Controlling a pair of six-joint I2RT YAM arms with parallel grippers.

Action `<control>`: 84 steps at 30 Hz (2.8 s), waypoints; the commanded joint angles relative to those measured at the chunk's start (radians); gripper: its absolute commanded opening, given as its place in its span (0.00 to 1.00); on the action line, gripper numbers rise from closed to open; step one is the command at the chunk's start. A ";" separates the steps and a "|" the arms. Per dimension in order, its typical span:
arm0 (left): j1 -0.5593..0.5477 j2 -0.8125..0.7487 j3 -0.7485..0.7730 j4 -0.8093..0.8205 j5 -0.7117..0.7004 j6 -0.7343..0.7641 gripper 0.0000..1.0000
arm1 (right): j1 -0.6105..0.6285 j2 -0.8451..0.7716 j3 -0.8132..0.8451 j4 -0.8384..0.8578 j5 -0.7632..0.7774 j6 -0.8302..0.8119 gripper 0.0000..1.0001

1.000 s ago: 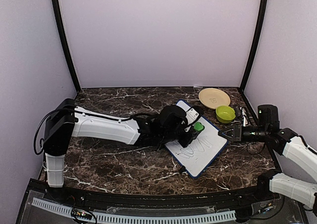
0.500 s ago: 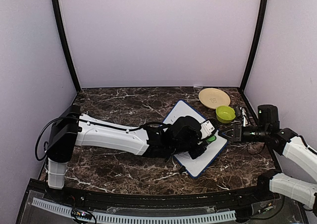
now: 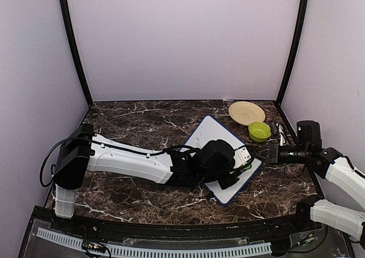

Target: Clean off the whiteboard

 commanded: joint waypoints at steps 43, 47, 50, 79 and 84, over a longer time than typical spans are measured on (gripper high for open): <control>0.155 -0.048 -0.159 0.016 0.052 -0.135 0.00 | 0.010 -0.008 0.009 0.014 -0.038 -0.014 0.00; 0.207 -0.059 -0.175 0.010 0.038 -0.150 0.00 | 0.010 -0.009 0.009 0.013 -0.038 -0.014 0.00; 0.236 -0.077 -0.203 0.021 0.035 -0.174 0.00 | 0.010 -0.009 0.010 0.013 -0.039 -0.014 0.00; 0.197 -0.065 -0.247 0.120 0.096 -0.189 0.00 | 0.010 -0.001 0.019 0.011 -0.038 -0.020 0.00; 0.259 -0.096 -0.302 0.142 0.114 -0.214 0.00 | 0.010 -0.002 0.018 0.012 -0.038 -0.020 0.00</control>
